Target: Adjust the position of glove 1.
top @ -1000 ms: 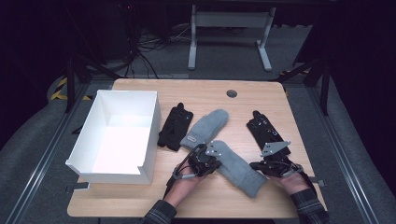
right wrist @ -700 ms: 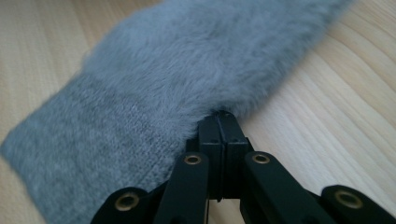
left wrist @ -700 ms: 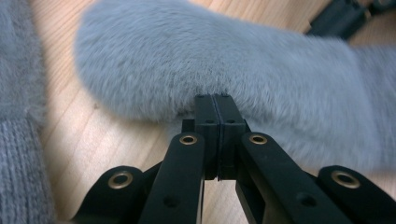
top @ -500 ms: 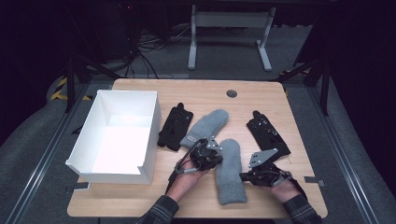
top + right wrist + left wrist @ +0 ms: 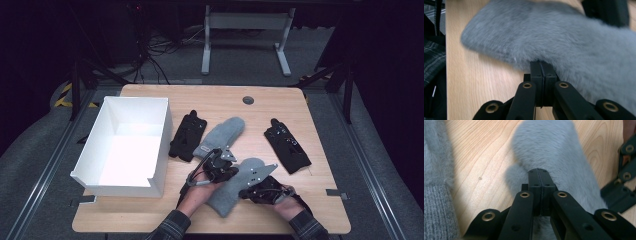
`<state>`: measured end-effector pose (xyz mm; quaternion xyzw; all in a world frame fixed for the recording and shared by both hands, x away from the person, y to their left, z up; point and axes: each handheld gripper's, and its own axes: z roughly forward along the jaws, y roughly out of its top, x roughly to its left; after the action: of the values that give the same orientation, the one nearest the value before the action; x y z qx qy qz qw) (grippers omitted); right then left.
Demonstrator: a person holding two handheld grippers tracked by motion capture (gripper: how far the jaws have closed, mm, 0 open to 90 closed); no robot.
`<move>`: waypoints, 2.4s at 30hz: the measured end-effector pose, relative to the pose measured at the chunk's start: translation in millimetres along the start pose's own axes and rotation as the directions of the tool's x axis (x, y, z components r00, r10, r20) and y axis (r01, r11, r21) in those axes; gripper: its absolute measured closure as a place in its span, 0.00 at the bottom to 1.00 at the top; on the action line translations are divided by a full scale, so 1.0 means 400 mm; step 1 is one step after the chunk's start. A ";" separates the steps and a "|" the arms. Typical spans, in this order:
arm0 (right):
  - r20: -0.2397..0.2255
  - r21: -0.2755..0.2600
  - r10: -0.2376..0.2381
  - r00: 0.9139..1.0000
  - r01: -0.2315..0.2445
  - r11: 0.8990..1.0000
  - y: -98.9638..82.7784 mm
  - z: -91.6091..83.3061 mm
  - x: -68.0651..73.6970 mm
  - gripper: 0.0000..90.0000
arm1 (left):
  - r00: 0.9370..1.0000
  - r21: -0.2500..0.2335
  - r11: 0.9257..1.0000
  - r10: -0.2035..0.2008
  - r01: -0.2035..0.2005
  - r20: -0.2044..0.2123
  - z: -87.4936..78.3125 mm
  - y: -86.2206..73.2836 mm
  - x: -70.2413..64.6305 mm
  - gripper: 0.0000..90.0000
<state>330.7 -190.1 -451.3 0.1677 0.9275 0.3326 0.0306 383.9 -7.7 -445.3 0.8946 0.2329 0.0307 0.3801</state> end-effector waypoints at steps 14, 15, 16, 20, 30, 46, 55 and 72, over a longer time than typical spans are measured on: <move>0.020 -0.061 0.044 0.999 -0.043 0.997 -0.017 -0.040 -0.005 0.72 | 1.000 -0.003 1.000 -0.002 0.002 -0.017 -0.047 -0.009 0.005 0.81; 0.039 -0.066 0.053 0.998 -0.051 0.997 -0.024 -0.050 -0.008 0.69 | 1.000 -0.008 1.000 -0.009 0.008 -0.030 -0.057 -0.012 0.010 0.75; 0.056 -0.077 0.073 0.996 -0.068 0.995 -0.036 -0.064 -0.014 0.69 | 1.000 -0.008 1.000 -0.009 0.008 -0.030 -0.057 -0.012 0.010 0.68; 0.117 -0.096 0.110 0.987 -0.099 0.990 -0.067 -0.090 -0.020 0.53 | 0.999 -0.012 1.000 -0.009 0.008 -0.052 -0.086 -0.018 0.024 0.57; 0.250 -0.132 0.230 0.941 -0.203 0.970 -0.188 -0.151 -0.043 0.22 | 0.995 -0.006 1.000 -0.029 0.028 -0.098 -0.119 -0.017 0.072 0.26; 0.303 -0.136 0.248 0.920 -0.216 0.967 -0.221 -0.124 -0.066 0.06 | 0.983 -0.021 0.997 -0.076 0.074 -0.169 -0.133 0.005 0.167 0.17; 0.297 -0.151 0.245 0.923 -0.208 0.966 -0.226 -0.121 -0.066 0.04 | 0.977 -0.011 0.994 -0.106 0.106 -0.186 -0.103 0.040 0.215 0.18; 0.295 -0.150 0.246 0.923 -0.210 0.966 -0.225 -0.121 -0.068 0.04 | 0.966 -0.005 0.986 -0.165 0.167 -0.199 -0.019 0.085 0.280 0.26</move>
<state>322.0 -293.2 -471.7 0.3229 0.8643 0.3565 0.1472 495.3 26.1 -430.2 0.8666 0.3438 0.0866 0.3511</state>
